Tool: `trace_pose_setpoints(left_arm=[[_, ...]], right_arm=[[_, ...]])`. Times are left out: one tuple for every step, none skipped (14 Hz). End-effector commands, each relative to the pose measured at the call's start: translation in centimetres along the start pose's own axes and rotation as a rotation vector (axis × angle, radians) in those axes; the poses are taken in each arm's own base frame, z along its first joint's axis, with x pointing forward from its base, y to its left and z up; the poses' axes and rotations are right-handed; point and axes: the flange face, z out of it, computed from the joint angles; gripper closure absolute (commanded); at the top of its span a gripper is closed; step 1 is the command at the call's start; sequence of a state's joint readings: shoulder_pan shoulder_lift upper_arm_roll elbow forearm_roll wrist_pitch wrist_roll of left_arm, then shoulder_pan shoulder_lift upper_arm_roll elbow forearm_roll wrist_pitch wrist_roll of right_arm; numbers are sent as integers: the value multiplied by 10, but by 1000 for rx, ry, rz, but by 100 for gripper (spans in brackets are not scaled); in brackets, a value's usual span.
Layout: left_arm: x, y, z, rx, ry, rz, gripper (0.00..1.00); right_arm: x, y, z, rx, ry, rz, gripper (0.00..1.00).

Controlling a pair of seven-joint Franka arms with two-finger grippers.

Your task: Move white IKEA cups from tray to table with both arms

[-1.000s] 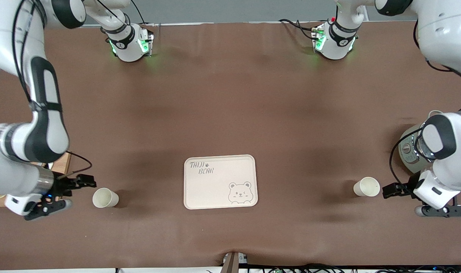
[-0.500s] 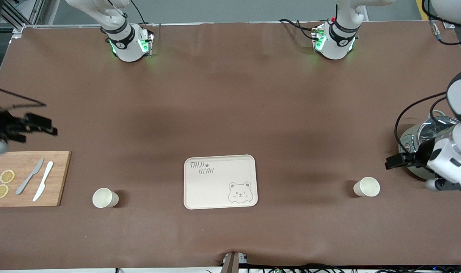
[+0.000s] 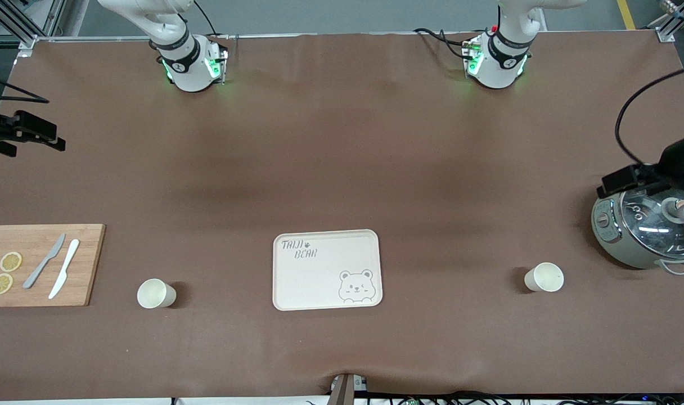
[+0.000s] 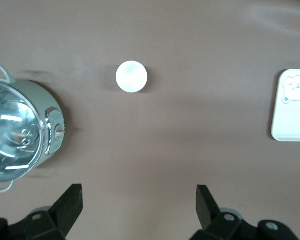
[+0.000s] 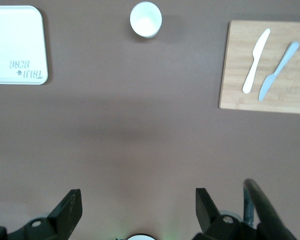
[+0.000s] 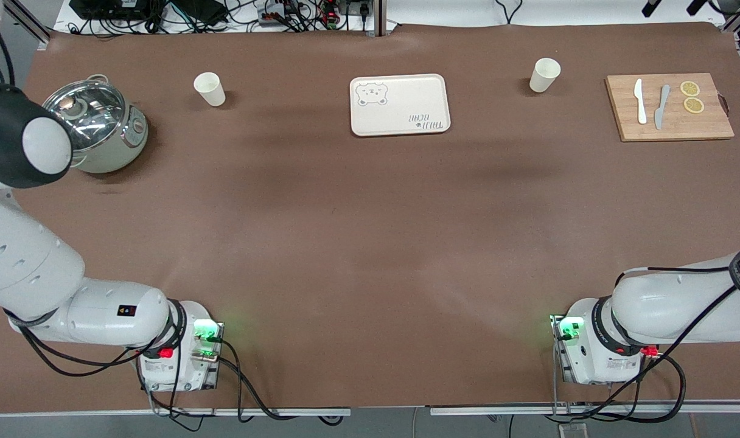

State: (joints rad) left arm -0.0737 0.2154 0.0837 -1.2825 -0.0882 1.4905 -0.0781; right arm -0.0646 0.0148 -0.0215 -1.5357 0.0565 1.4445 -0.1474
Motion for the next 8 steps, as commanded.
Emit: trace_pose_setpoints(left_arm=[[-33,-7,-37,12,14,-4,0],[-39,-7,-39,13,-1,-4,0],[-41,-8,-39,15,-13,-4,0],[-40,-9,-38,15,-14,-6,0],[-39,-8,-37,15,-17,-6,0],[-38,-6,-36,15,-19,-3,0],[-38,-5,-35,15,-19,-6,0],[-37,-5,-34,17,-21,-11,0]], right_arm=[[-26,5,-5,-24,22,25,0],[-26,4,-13,-77,27,33,0],[-26,3,-21,-129,35,68,0],[-25,-4,-25,-137,41,87,0],[-24,-6,-26,-134,45,94,0],[-22,-7,-24,-131,47,92,0],[-18,-7,-20,-125,43,92,0],[-17,-9,-19,-96,45,88,0]])
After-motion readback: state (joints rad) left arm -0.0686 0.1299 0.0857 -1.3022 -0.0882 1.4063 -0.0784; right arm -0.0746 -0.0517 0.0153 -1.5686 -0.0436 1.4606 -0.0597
